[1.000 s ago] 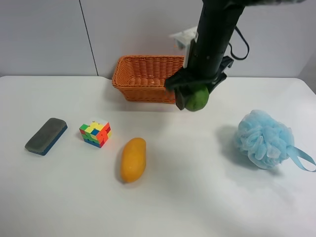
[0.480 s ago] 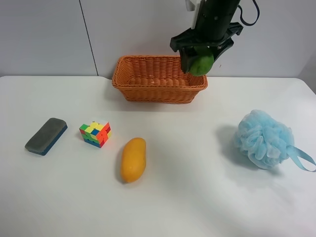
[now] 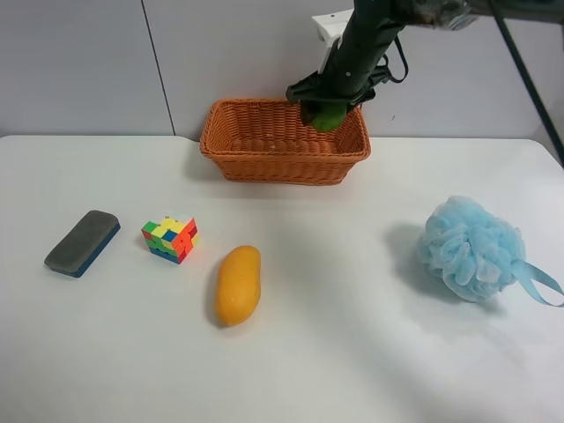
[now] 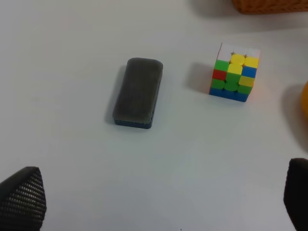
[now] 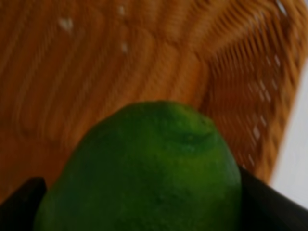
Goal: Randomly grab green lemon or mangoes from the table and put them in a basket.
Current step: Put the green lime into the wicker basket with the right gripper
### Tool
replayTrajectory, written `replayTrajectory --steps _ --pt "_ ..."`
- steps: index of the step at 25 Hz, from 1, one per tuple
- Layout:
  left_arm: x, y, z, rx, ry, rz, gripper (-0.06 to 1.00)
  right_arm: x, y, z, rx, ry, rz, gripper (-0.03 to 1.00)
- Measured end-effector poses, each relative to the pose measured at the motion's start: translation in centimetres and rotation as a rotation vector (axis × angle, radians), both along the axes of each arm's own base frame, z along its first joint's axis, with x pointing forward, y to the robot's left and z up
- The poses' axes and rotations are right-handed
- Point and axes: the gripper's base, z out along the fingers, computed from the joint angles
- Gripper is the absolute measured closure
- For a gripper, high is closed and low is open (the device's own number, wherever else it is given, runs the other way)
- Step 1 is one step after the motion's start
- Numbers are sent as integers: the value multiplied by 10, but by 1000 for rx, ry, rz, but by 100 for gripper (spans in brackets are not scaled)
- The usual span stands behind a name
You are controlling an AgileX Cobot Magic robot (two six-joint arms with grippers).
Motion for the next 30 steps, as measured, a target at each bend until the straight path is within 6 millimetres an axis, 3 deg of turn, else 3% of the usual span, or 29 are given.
replayTrajectory --steps 5,9,21,23,25,30 --pt "0 0 0 0 0 0 -5 22 9 -42 32 -80 3 29" --pt "0 0 0 0 0 0 -5 28 11 -61 37 -92 4 29" --pt "0 0 0 0 0 0 -5 29 12 -67 38 -92 4 28" --pt "0 0 0 0 0 0 -5 29 11 -68 34 -82 4 11" --pt "0 0 0 0 0 0 -5 28 11 -69 28 -68 3 3" --pt "0 0 0 0 0 0 -5 26 10 -69 22 -51 3 -2"
